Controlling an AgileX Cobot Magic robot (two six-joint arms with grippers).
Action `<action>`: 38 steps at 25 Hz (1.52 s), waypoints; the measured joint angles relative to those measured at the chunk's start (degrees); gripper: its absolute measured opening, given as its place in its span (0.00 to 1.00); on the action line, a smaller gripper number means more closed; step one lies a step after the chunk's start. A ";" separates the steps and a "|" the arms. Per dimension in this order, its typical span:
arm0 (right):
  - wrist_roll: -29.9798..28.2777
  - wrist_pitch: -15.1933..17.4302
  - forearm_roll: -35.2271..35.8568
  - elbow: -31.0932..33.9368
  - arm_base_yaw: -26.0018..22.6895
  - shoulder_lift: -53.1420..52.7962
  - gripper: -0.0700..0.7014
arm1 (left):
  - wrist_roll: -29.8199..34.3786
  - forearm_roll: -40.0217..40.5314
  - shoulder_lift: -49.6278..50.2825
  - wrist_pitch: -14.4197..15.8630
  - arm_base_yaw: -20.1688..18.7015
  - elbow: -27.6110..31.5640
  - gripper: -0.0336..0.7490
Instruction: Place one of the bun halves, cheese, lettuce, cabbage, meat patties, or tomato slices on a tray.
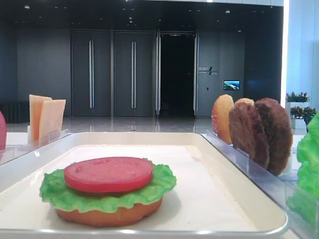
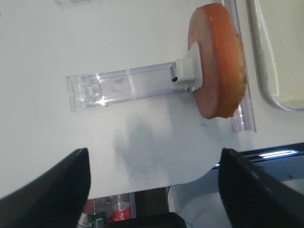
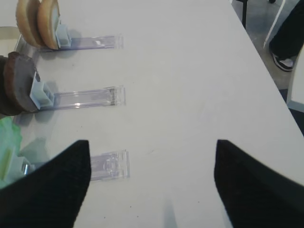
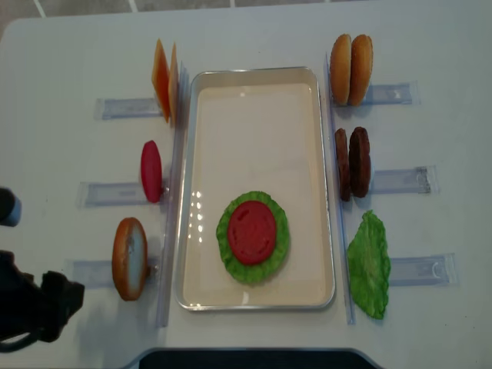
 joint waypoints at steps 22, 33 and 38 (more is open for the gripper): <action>0.00 0.00 0.00 0.00 0.00 0.00 0.79 | 1.81 -2.40 -11.18 1.33 2.97 0.98 0.86; 0.00 0.00 0.00 0.00 0.00 0.00 0.79 | 2.58 -2.88 -17.57 1.38 8.54 0.98 0.86; 0.00 0.00 0.00 0.00 0.00 0.00 0.79 | 2.68 -2.88 -27.05 1.67 8.54 0.98 0.86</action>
